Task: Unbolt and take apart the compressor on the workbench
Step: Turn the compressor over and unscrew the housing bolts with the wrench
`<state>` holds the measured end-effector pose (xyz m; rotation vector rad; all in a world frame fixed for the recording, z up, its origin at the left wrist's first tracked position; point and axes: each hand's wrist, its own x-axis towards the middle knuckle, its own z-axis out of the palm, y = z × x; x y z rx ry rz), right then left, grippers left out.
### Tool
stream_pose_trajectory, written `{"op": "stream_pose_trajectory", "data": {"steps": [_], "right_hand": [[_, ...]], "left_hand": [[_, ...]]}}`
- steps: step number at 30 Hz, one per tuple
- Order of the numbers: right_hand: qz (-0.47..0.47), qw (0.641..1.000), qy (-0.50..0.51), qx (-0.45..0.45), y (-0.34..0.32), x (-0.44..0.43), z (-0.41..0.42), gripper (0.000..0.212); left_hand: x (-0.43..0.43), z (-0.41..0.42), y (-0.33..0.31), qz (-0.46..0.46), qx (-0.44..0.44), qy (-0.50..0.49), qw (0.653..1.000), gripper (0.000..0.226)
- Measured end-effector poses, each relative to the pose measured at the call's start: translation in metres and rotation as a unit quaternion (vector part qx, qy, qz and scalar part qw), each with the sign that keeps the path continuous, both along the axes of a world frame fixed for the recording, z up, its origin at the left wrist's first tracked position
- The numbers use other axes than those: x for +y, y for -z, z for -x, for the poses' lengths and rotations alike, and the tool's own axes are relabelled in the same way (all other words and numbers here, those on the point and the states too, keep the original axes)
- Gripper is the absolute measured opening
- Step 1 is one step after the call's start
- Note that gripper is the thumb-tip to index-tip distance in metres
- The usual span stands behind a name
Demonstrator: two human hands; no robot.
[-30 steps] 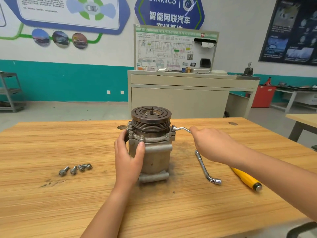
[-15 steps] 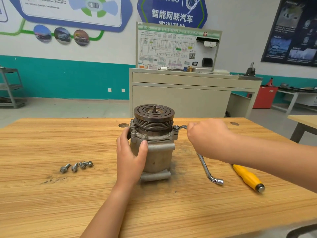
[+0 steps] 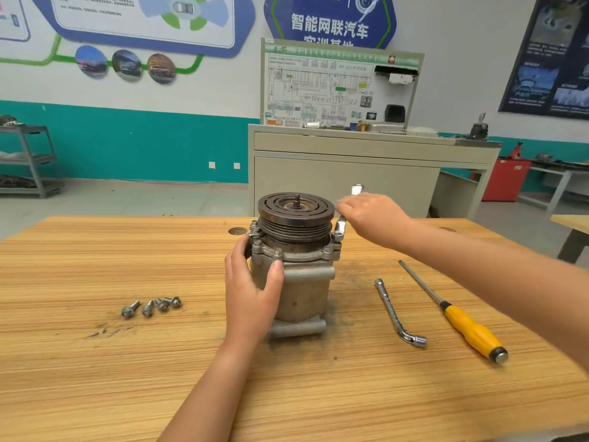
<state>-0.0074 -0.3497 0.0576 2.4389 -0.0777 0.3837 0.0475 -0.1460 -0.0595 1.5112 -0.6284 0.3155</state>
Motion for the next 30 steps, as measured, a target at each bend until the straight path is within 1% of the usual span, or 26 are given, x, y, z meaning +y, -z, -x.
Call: {"op": "stream_pose_trajectory", "data": {"steps": [2,4,5,6,8,9,10,11,12,14,16,18,21,23,26,29,30], "right_hand": [[-0.020,0.999,-0.031,-0.021,0.007,-0.002,-0.011,0.032],[-0.017,0.998,-0.047,-0.036,0.008,-0.002,-0.014,0.030],[-0.039,0.996,-0.052,-0.065,0.007,-0.001,-0.011,0.026],[-0.086,0.988,-0.052,-0.117,0.005,0.001,-0.004,0.024],[-0.191,0.956,-0.002,-0.221,-0.002,0.003,0.014,0.027],[-0.244,0.938,0.013,-0.247,-0.004,0.005,0.025,0.030],[-0.296,0.921,0.011,-0.254,-0.005,0.009,0.036,0.030],[-0.330,0.912,0.005,-0.245,-0.005,0.015,0.047,0.028],[-0.342,0.913,0.008,-0.221,-0.003,0.022,0.059,0.027],[-0.314,0.936,0.048,-0.153,0.004,0.037,0.078,0.024],[-0.261,0.956,0.100,-0.094,0.011,0.048,0.087,0.022],[-0.208,0.966,0.140,-0.061,0.012,0.057,0.087,0.030],[-0.150,0.973,0.171,-0.038,0.012,0.065,0.082,0.047],[-0.103,0.978,0.179,-0.016,0.009,0.071,0.081,0.050],[-0.048,0.981,0.187,0.018,0.000,0.079,0.078,0.039],[-0.045,0.983,0.175,0.038,-0.007,0.074,0.073,0.025],[-0.044,0.985,0.161,0.036,-0.009,0.067,0.073,0.024]], "left_hand": [[0.000,0.000,0.001,0.001,-0.005,-0.001,1.000,0.063],[0.000,0.000,0.000,0.002,-0.006,-0.001,1.000,0.061],[0.000,0.000,0.000,0.001,-0.005,0.001,1.000,0.062],[0.000,0.000,0.000,0.001,-0.004,0.002,1.000,0.063],[0.000,-0.001,0.000,0.001,-0.003,0.003,1.000,0.065],[0.000,-0.001,0.001,0.001,-0.003,0.002,1.000,0.066],[0.000,-0.001,0.001,0.001,-0.004,0.001,1.000,0.067],[0.000,-0.001,0.001,0.000,-0.004,-0.001,1.000,0.069],[0.000,-0.001,0.001,0.000,-0.004,-0.001,1.000,0.069],[-0.001,0.000,0.001,0.002,-0.002,0.000,1.000,0.069],[-0.001,0.000,0.000,0.005,0.000,0.001,1.000,0.067],[0.000,0.001,0.000,0.007,0.002,0.004,1.000,0.065],[0.000,0.001,0.000,0.006,0.001,0.007,1.000,0.067],[0.000,0.001,0.000,0.005,0.006,0.004,1.000,0.066],[-0.001,0.001,-0.001,0.003,0.007,0.003,1.000,0.066],[0.000,0.001,-0.001,0.001,0.006,0.003,1.000,0.067],[0.000,0.001,-0.001,0.002,0.007,0.004,1.000,0.067]]}}
